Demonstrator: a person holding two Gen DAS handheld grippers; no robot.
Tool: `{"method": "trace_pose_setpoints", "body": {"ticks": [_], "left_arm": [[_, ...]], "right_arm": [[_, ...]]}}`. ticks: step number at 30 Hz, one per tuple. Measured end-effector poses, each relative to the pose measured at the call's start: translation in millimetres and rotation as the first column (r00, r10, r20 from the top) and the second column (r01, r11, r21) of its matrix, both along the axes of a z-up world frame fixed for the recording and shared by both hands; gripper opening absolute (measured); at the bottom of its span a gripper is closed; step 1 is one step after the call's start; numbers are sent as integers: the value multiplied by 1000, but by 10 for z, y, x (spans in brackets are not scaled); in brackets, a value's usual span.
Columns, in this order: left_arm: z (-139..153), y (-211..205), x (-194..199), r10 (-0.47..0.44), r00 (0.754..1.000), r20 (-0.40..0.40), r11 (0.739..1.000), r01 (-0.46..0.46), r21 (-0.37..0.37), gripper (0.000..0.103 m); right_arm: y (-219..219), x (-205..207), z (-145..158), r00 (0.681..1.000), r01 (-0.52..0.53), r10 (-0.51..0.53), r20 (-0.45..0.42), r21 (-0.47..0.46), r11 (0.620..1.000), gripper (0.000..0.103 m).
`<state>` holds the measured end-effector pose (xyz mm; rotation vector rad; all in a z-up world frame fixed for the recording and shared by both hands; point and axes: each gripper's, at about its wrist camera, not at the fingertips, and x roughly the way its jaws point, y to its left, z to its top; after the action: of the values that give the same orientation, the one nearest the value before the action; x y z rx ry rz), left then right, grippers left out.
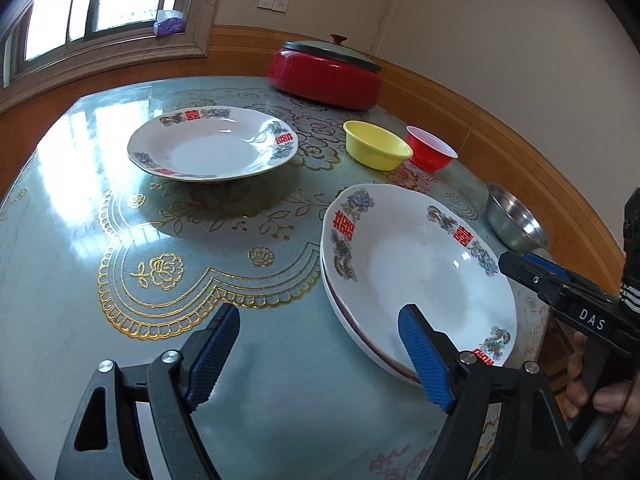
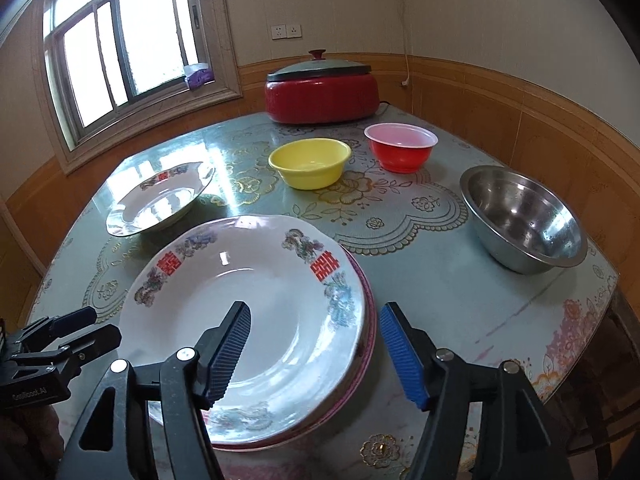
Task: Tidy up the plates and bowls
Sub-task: 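Lower the plate onto the purple-rimmed plate and open the right gripper, then move the right gripper to the smaller red-character plate and grasp its rim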
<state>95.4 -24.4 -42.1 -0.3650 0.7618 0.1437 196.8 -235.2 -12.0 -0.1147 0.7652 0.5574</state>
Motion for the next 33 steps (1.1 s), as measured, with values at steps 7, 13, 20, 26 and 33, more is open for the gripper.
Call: {"method": "trace_pose_setpoints", "body": {"ticks": [7, 13, 20, 26, 33], "left_arm": [[-5, 114, -40, 67, 997, -42, 998, -65, 26, 82], [4, 315, -90, 146, 987, -66, 989, -145, 25, 82], [80, 497, -121, 174, 984, -47, 985, -173, 30, 91], [85, 683, -80, 197, 979, -55, 980, -197, 16, 91], [87, 964, -61, 237, 969, -68, 971, -237, 2, 91]], "right_arm": [[209, 13, 4, 997, -63, 63, -39, 10, 998, 69], [418, 15, 18, 993, -104, 103, -51, -11, 995, 69], [718, 68, 90, 981, -173, 173, -86, 8, 985, 69], [966, 200, 129, 970, -197, 203, -133, 58, 979, 69], [1213, 402, 157, 959, -201, 218, -182, 110, 973, 69]]}}
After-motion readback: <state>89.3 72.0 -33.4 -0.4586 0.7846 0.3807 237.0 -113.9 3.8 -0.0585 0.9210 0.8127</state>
